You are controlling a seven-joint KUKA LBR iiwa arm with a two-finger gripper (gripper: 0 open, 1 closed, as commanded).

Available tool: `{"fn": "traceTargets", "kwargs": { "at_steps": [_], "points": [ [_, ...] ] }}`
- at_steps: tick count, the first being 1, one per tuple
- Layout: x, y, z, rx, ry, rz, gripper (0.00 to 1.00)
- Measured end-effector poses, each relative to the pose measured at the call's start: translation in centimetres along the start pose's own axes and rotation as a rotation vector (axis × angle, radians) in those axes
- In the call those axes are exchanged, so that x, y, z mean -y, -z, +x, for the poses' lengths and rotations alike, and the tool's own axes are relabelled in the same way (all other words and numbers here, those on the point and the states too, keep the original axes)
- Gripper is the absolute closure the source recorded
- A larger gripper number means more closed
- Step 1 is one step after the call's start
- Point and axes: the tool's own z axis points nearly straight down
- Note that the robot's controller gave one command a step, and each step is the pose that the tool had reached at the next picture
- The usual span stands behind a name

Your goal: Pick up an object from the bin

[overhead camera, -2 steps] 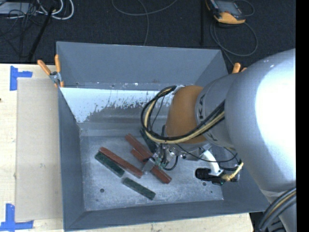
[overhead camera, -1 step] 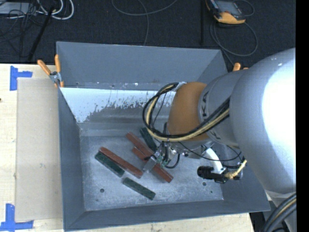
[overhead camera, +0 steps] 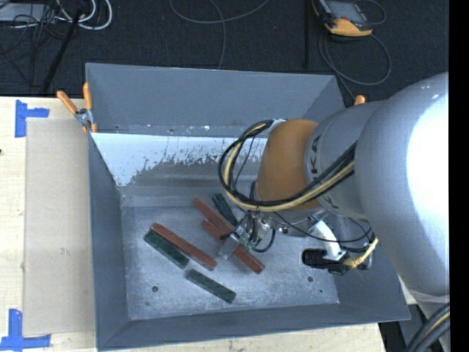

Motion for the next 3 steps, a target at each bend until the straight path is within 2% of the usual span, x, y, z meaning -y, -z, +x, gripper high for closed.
{"fn": "traceTargets", "kwargs": {
  "at_steps": [2,3],
  "points": [
    [0.0,2.1,0.0,0.001,0.002,-0.003,1.0],
    [0.1,3.0,0.0,-0.003,0.002,0.003,1.0]
  ]
}}
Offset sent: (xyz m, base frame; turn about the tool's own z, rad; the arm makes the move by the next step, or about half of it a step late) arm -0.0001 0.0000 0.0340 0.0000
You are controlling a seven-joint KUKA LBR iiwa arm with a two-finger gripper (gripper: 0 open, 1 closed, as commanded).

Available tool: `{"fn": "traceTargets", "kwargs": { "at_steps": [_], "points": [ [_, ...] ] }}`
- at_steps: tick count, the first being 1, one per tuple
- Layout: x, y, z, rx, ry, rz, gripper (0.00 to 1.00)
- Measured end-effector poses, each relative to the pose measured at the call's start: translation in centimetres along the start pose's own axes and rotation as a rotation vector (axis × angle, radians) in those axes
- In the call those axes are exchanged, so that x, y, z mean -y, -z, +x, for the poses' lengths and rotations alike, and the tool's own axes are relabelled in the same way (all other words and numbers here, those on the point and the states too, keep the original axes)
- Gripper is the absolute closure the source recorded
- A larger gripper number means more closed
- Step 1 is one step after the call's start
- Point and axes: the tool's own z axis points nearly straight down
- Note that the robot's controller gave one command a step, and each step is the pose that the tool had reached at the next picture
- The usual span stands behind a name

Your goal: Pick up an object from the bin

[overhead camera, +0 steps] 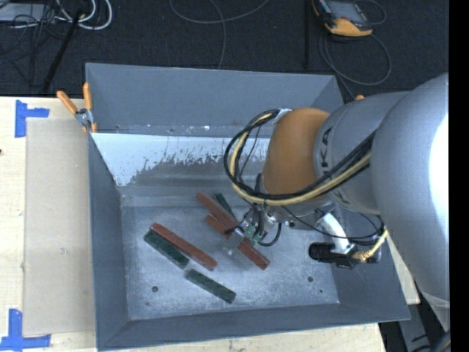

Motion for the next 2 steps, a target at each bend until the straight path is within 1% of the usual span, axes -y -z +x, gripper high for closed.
{"fn": "traceTargets", "kwargs": {
  "at_steps": [1,2],
  "points": [
    [0.1,2.0,0.0,0.0,0.001,0.001,1.0],
    [0.0,3.8,0.0,0.002,0.001,-0.002,1.0]
  ]
}}
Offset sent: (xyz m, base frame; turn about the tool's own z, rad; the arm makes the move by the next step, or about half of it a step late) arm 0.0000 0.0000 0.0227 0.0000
